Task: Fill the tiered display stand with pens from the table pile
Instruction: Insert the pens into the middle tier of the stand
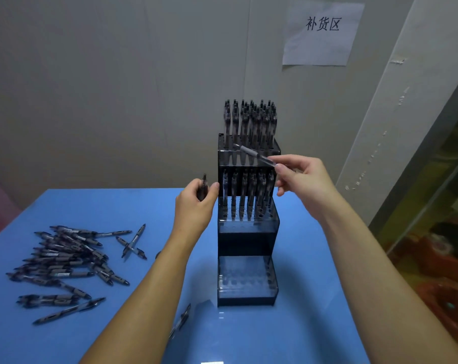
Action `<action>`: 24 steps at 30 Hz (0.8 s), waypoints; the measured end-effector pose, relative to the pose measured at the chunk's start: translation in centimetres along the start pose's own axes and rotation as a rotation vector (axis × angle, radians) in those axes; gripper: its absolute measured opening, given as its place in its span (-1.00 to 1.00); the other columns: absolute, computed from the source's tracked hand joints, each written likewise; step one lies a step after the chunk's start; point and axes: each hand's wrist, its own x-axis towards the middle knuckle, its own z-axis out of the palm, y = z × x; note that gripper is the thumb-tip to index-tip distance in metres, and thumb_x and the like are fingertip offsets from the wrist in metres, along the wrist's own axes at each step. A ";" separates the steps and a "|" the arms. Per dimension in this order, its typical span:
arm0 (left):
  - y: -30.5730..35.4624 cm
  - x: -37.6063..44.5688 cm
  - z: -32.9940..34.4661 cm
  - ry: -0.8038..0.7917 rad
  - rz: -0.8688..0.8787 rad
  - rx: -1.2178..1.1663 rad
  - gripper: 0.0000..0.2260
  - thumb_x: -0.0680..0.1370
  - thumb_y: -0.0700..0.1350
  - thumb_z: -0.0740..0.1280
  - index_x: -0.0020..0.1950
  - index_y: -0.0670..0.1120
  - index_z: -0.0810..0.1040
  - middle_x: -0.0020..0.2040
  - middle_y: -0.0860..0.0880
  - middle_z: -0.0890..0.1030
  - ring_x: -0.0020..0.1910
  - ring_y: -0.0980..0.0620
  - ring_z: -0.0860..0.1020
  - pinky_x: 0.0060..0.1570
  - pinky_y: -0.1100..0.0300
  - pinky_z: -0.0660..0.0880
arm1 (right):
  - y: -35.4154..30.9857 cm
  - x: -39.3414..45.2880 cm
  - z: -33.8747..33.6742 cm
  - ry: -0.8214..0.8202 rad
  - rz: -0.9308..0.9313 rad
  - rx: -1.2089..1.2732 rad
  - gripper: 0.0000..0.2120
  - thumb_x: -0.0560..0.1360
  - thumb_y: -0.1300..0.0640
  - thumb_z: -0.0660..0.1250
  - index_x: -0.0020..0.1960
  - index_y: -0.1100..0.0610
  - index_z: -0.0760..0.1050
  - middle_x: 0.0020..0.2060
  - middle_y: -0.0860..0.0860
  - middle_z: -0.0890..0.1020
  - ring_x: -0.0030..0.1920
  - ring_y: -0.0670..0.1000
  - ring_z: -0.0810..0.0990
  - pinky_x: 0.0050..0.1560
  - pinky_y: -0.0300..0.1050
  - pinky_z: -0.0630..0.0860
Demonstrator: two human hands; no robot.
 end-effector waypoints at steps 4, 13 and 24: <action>-0.1 0.2 0.2 0.006 0.002 -0.002 -0.57 0.63 0.07 0.35 -0.23 -0.13 0.23 -0.34 -0.05 0.26 -0.37 -0.02 0.21 -0.38 0.00 0.26 | 0.1 0.1 -1.1 0.080 0.021 0.104 -0.91 0.47 0.39 0.50 -0.04 0.30 0.64 -0.40 0.03 0.65 -0.44 0.00 0.60 -0.28 -0.16 0.62; -0.1 0.3 0.3 0.010 -0.008 -0.017 -0.57 0.63 0.07 0.35 -0.22 -0.17 0.25 -0.35 -0.06 0.29 -0.37 -0.02 0.24 -0.38 0.00 0.28 | 1.2 0.9 -1.4 0.167 0.078 0.320 -0.82 0.42 0.49 0.49 -0.04 0.31 0.60 -0.22 0.16 0.68 -0.28 0.08 0.72 -0.23 -0.17 0.66; -0.5 0.2 -0.1 0.024 -0.045 -0.003 -0.56 0.63 0.08 0.35 -0.15 -0.25 0.32 -0.33 -0.09 0.33 -0.35 -0.04 0.28 -0.38 0.01 0.33 | 3.2 2.2 -0.4 0.201 -0.024 -0.273 -0.78 0.46 0.33 0.53 -0.05 0.02 0.66 -0.18 -0.02 0.74 -0.15 -0.01 0.75 0.05 -0.02 0.69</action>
